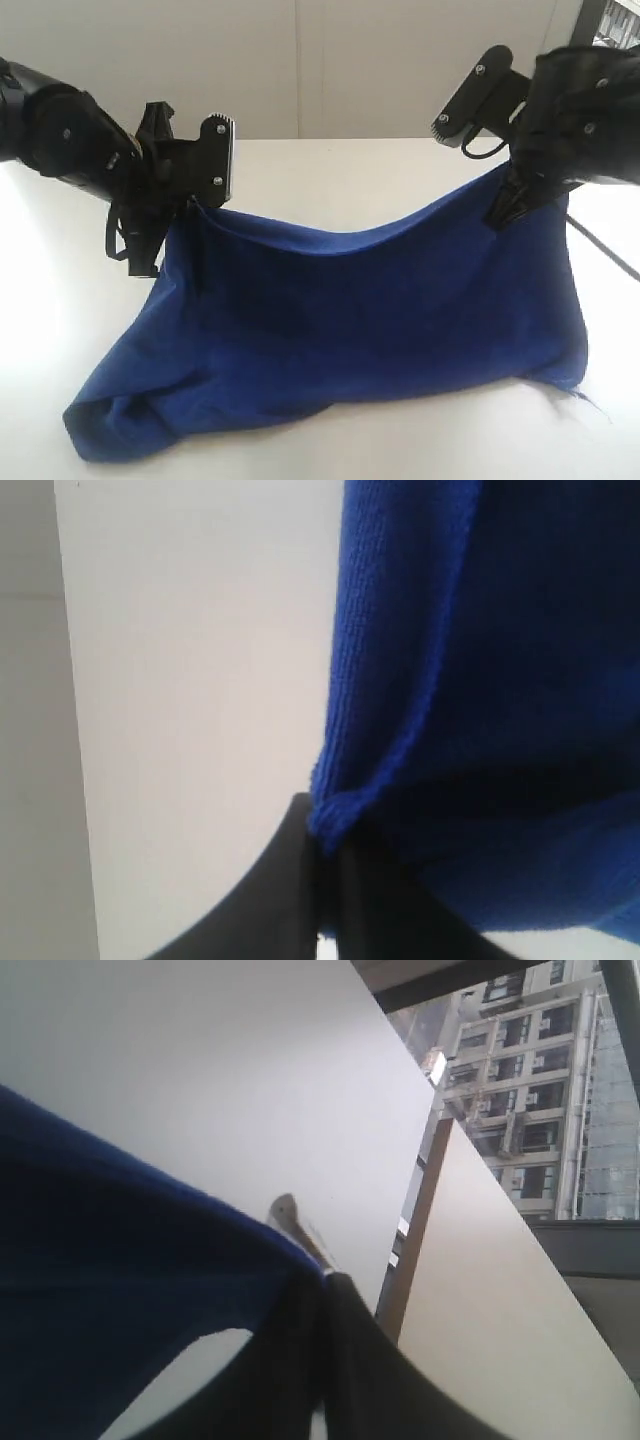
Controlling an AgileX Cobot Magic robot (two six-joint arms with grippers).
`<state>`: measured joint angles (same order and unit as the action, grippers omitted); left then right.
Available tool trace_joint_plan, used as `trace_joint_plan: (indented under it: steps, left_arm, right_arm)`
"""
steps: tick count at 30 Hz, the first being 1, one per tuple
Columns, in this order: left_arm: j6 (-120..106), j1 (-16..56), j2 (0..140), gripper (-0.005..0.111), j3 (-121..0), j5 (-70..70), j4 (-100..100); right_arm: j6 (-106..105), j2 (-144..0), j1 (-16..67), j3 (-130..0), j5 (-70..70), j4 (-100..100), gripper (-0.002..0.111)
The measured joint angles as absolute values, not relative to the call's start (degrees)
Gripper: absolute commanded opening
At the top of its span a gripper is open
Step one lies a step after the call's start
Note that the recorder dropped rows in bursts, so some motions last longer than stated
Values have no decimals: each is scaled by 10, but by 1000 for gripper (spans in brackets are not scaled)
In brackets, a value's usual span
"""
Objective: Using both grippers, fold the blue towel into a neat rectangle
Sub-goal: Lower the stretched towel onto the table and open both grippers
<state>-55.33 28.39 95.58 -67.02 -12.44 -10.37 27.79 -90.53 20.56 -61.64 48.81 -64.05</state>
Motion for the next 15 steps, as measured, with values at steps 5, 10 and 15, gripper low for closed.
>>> trace_joint_plan:
  steps: [5, 10, 15]
  left_arm:
    - [-553, 235, 1028, 0, -670, 33, -113]
    - [-553, 212, 1073, 22, -670, 168, -113]
    - [-553, 201, 1101, 65, -670, 191, -96]
  right_arm:
    - [399, -990, 130, -618, 435, -752, 0]
    - [435, -1058, 85, -646, 381, -773, 0]
    - [445, -1106, 64, -667, 372, -780, 0]
